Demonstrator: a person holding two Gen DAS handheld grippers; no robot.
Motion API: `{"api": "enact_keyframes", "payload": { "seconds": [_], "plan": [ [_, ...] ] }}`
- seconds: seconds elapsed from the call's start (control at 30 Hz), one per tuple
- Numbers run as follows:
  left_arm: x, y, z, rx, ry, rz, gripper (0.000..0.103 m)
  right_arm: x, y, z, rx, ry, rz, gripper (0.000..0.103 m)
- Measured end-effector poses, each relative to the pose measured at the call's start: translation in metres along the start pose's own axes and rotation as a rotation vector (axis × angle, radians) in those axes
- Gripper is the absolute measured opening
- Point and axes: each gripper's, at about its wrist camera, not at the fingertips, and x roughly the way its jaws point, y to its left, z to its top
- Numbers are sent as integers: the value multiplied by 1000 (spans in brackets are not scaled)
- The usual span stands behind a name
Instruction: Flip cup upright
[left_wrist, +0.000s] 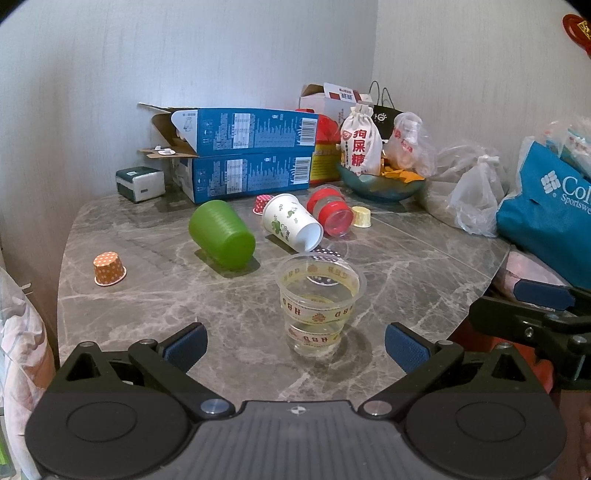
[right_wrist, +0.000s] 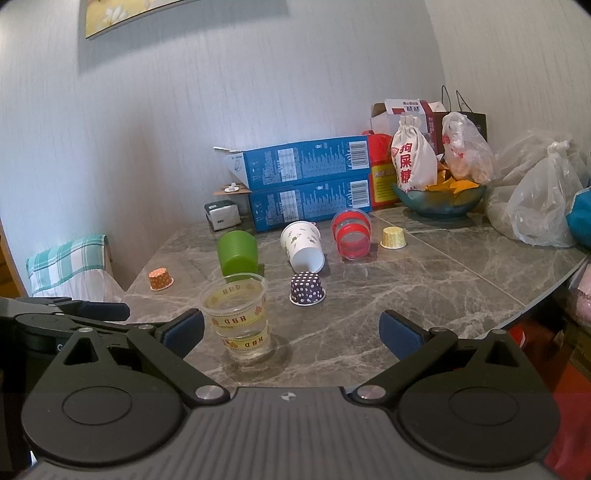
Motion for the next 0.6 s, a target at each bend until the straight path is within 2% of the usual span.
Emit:
{"api": "enact_keyframes", "payload": {
  "seconds": [0.6],
  "plan": [
    [-2,-3,-2,13,-11,6,103,-3,1,0,4,-3,-8,102]
  ]
}}
